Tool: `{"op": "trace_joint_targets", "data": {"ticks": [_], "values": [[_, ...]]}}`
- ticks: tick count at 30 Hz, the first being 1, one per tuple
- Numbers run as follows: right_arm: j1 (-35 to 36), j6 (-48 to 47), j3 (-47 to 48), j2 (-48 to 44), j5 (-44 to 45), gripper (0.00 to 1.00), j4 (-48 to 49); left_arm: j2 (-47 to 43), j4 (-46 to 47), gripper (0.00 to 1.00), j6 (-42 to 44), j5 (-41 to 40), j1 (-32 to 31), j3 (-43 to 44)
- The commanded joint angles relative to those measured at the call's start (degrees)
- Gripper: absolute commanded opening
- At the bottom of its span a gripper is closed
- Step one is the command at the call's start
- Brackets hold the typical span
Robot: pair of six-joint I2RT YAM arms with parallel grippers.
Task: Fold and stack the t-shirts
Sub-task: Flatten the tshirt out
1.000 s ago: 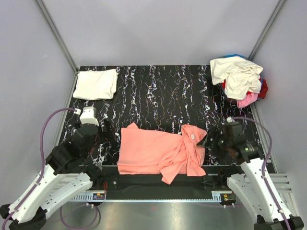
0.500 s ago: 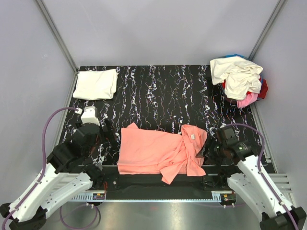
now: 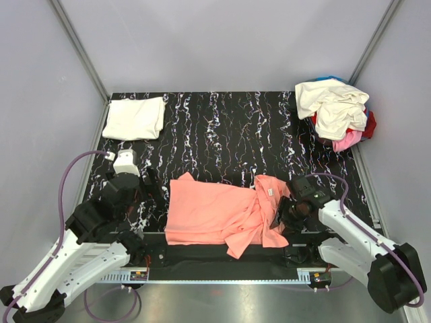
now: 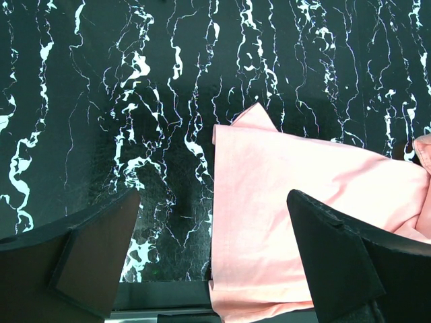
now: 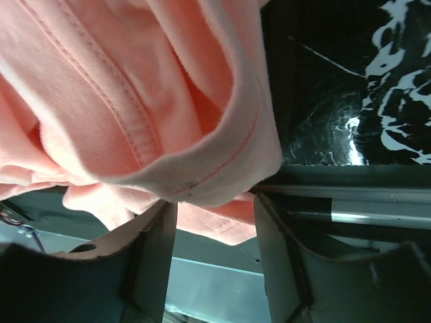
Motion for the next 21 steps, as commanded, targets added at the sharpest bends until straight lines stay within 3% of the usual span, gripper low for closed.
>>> {"op": "trace_joint_targets", "data": {"ticks": [1,4,8,11,15,21], "values": [[1.57,0.42,-0.09,0.58,0.05,0.55,3.44,-0.42,1.26,0.99,-0.57,-1.84,0.19,1.06],[1.66,0.33,-0.17,0.93,0.58,0.50,4.23,-0.51,1.26,0.99,-0.57,-1.84,0.28,1.06],[1.66,0.86,0.26,2.51,0.14,0.30,7.04,-0.42,1.44,0.99,-0.40,-1.66,0.54,1.06],[1.75,0.60,1.40,5.58,-0.74,0.26,8.71,-0.42,1.44,0.99,-0.40,-1.58,0.63,0.97],[2.36,0.42,1.67,6.29,-0.83,0.00,8.80,-0.51,1.35,0.99,-0.31,-1.58,0.72,0.97],[3.24,2.17,1.93,1.38,-1.44,0.00,5.99,-0.42,1.62,0.99,-0.22,-1.31,0.98,0.97]]}}
